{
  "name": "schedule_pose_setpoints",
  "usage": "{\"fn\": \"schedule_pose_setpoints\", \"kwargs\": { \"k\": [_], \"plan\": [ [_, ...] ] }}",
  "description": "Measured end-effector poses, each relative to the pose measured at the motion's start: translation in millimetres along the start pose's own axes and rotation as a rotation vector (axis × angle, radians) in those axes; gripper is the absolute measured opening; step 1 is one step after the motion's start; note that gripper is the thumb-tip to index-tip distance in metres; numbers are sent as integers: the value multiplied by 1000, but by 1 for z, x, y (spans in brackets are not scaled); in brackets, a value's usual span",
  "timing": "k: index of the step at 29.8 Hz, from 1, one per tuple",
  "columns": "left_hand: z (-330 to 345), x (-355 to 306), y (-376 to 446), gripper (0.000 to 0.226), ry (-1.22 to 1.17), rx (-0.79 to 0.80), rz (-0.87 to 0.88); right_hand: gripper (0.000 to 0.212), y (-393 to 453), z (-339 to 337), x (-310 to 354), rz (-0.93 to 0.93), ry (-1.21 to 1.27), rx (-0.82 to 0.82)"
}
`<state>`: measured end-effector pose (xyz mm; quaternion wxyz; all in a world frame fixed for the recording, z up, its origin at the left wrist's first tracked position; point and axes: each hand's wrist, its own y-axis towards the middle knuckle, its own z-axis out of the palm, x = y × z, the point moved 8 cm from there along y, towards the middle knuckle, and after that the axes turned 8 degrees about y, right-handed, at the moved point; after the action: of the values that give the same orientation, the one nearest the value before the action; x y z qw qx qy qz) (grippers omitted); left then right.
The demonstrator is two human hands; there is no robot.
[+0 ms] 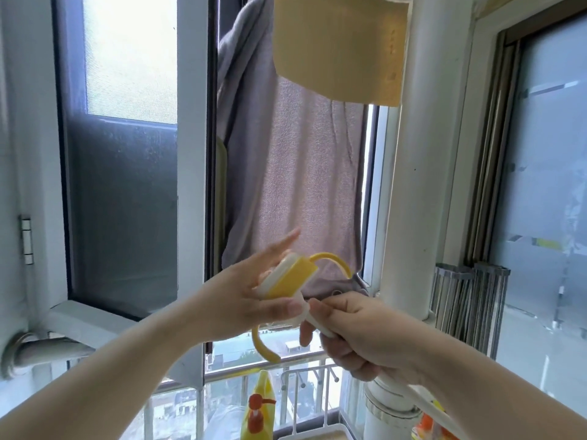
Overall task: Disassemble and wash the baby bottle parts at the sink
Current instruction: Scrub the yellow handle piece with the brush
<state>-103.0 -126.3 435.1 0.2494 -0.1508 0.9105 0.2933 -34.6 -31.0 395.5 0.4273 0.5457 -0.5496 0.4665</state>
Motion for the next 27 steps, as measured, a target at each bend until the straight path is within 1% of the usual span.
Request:
{"fn": "schedule_pose_setpoints", "kwargs": {
  "k": [2, 3, 5, 7, 9, 10, 11, 12, 13, 14, 15, 16, 17, 18, 20, 21, 22, 24, 25, 26, 27],
  "plan": [
    [-2, 5, 2, 101, 87, 44, -79, 40, 2, -3, -2, -8, -15, -30],
    [-3, 6, 2, 100, 72, 64, -119, 40, 2, -3, -2, -7, -21, -34],
    [-4, 5, 2, 96, -28, 108, -166, 40, 3, -2, -1, -18, -71, -38],
    [-4, -1, -2, 93, -187, 118, -189, 41, 2, -5, 4, -70, -221, -79],
    [-3, -8, -5, 80, -318, 93, -188, 41, 1, -8, 12, -180, -442, -168],
    [-1, -10, -6, 68, -340, 68, -183, 41, 1, -10, 17, -242, -571, -238],
    [1, -12, -7, 54, -349, 35, -181, 40, -2, -8, 22, -316, -730, -311],
    [3, -11, -7, 45, -364, 0, -192, 36, -5, -8, 28, -415, -944, -395],
    [4, -9, -8, 42, -392, -28, -213, 30, -9, -9, 35, -526, -1205, -517],
    [6, -7, -9, 44, -418, -40, -239, 25, -16, -9, 43, -618, -1388, -635],
    [8, -6, -10, 48, -435, -42, -255, 24, -23, -7, 50, -700, -1535, -742],
    [8, -5, -10, 52, -444, -49, -259, 22, -28, -4, 55, -768, -1605, -796],
    [7, -6, -10, 52, -450, -60, -248, 23, -28, -4, 55, -809, -1603, -793],
    [5, -8, -10, 49, -446, -80, -227, 28, -27, -8, 54, -803, -1538, -763],
    [1, -13, -9, 40, -402, -111, -146, 40, -16, -14, 44, -707, -1285, -628],
    [0, -15, -9, 37, -368, -109, -106, 43, -8, -15, 38, -609, -1105, -502],
    [0, -17, -10, 39, -345, -102, -70, 43, -2, -13, 27, -469, -902, -342],
    [-2, -17, -12, 45, -362, -106, -5, 41, 0, -2, 9, -214, -467, -97],
    [-5, -17, -12, 50, -390, -120, 25, 41, -3, 5, 4, -111, -236, -7],
    [-7, -15, -12, 54, -414, -134, 44, 42, -5, 12, 1, -43, -54, 52],
    [-8, -14, -12, 54, -422, -142, 49, 42, -6, 14, -1, -2, 14, 76]
  ]
}}
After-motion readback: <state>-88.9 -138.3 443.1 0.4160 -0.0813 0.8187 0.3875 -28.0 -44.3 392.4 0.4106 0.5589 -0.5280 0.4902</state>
